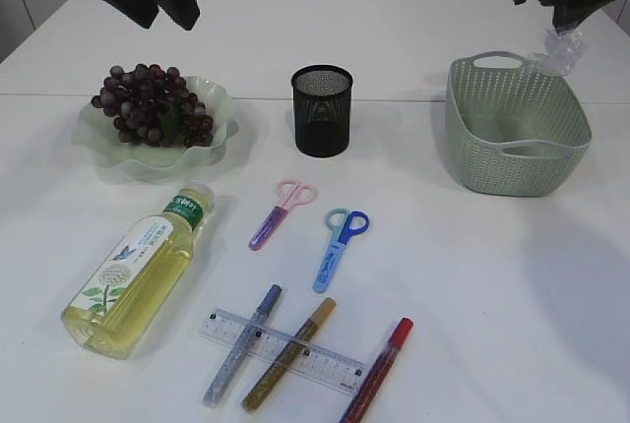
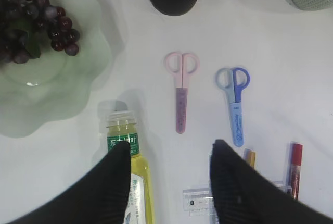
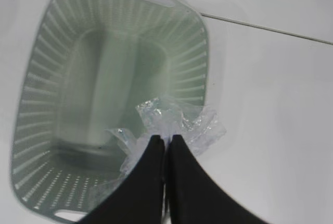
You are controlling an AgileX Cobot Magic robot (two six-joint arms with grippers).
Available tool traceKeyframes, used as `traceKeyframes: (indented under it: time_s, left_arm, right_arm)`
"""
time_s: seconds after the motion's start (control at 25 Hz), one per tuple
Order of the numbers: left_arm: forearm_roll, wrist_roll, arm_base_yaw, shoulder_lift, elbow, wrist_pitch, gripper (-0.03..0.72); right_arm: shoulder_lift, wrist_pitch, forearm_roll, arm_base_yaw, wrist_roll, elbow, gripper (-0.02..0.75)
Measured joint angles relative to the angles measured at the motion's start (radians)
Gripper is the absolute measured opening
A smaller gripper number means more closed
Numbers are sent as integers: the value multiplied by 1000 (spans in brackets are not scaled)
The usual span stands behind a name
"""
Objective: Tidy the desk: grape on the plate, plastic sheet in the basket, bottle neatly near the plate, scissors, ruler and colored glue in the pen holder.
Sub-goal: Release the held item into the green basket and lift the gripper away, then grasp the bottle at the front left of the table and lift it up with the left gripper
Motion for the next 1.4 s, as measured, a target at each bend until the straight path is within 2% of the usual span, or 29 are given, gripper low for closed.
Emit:
traceKeyframes:
  time_s: [0.52,0.64,0.76,0.88,0.96,1.12,1.4]
  left_arm:
    - [-10,0,0,0,0,0,361]
    - [-10,0,0,0,0,0,361]
    - [-10,0,0,0,0,0,361]
    - [-10,0,0,0,0,0,361]
    - [-10,0,0,0,0,0,361]
    - [-10,0,0,0,0,0,361]
    - [-8,0,0,0,0,0,367]
  right_arm:
    - [0,0,117,0,-1,0,26]
    - [0,0,132,0,1,0,96]
    - [0,0,137,0,1,0,238]
    - [0,0,135,0,16,0,416]
    - [0,0,133,0,22,0,473]
    - [0,0,131,0,28,0,501]
    - [-2,0,131,0,47,5,503]
